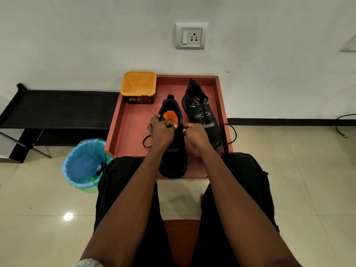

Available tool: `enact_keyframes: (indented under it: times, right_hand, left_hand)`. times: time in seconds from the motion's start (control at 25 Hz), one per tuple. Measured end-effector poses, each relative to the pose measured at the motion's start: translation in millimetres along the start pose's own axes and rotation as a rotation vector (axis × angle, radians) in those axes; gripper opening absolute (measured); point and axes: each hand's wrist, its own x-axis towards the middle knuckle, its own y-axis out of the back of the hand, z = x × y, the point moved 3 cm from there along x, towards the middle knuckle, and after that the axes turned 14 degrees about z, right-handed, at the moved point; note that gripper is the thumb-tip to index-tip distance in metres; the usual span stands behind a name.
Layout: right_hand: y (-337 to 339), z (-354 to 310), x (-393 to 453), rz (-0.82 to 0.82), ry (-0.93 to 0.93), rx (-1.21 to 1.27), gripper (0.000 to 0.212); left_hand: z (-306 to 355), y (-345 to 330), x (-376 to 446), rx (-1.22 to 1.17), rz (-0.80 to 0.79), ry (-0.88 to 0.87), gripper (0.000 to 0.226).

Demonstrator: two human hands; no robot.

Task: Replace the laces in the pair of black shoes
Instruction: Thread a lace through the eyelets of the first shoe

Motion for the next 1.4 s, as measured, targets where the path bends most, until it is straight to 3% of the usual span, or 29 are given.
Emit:
enact_keyframes:
  times: [0.32, 0.48, 0.64, 0.84, 0.96, 1.12, 1.2, 1.28, 1.4]
  right_hand:
    - [-4, 4, 6, -0.006, 0.002, -0.068, 0.047]
    - [2, -8, -3, 0.133, 0.086, -0.071, 0.013]
    - [1, -14, -8, 0.185, 0.159, -0.099, 0.010]
    - [7, -19, -15, 0.227, 0.200, -0.146, 0.011]
    - [31, -30, -15, 0.440, 0.233, -0.090, 0.012]
    - [83, -32, -14, 0.979, 0.059, 0.379, 0.014]
    - [88, -34, -18, 1.144, 0.138, 0.183, 0.021]
    - [67, -35, -17, 0.971, 0.350, -0.114, 0.035]
    - [20, -22, -12, 0.445, 0.521, -0.365, 0.035]
  left_hand:
    - [3, -2, -4, -0.088, -0.011, 0.083, 0.030]
    - [3, 2, -2, -0.039, -0.126, 0.038, 0.029]
    - [-9, 9, 1, 0.131, -0.249, -0.077, 0.082]
    - [-10, 18, -3, 0.161, -0.241, -0.159, 0.094]
    - [-10, 20, -6, 0.139, -0.238, -0.137, 0.099]
    - [-12, 25, -7, 0.103, -0.240, -0.144, 0.099]
    - [-13, 29, -7, 0.091, -0.230, -0.149, 0.099]
    - [-13, 31, -7, 0.080, -0.226, -0.150, 0.101]
    - [-12, 31, -8, 0.062, -0.224, -0.147, 0.102]
